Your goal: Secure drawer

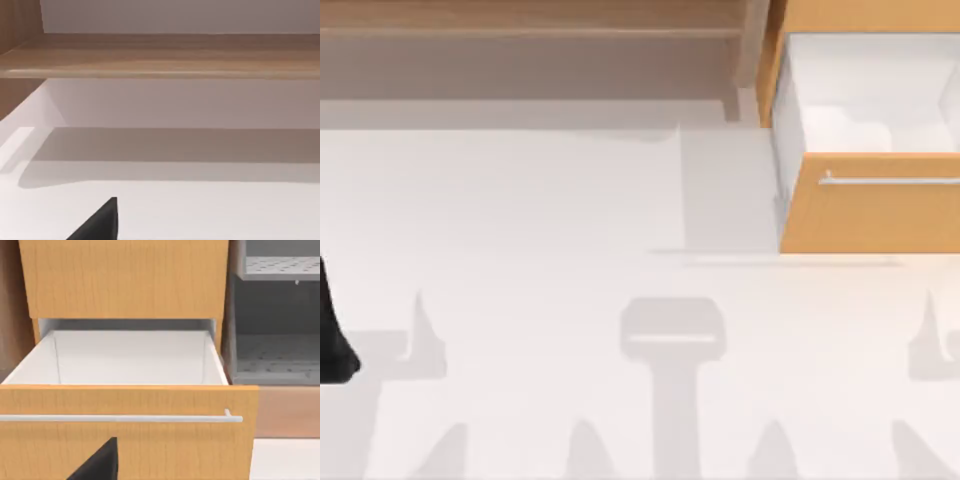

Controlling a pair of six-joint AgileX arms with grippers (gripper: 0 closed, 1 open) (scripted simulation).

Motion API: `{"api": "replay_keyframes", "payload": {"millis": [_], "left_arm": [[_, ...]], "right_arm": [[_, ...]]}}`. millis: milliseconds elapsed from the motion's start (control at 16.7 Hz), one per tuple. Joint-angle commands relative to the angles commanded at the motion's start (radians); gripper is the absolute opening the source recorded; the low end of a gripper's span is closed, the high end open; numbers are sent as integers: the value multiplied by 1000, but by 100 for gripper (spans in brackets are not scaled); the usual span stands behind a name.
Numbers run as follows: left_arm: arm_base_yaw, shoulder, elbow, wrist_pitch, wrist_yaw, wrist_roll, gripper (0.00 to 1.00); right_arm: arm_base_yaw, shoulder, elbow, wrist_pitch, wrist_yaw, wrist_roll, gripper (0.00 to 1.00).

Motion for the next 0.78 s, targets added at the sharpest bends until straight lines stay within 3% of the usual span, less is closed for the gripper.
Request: {"api": "replay_keyframes", "payload": {"millis": [360,780], "left_arm": [[0,0,0,0,0,0,100],[0,0,0,0,0,0,100]], "right_arm": [[-63,114,94,80,-49,2,100],[-244,638,369,297,-229,13,100]]}}
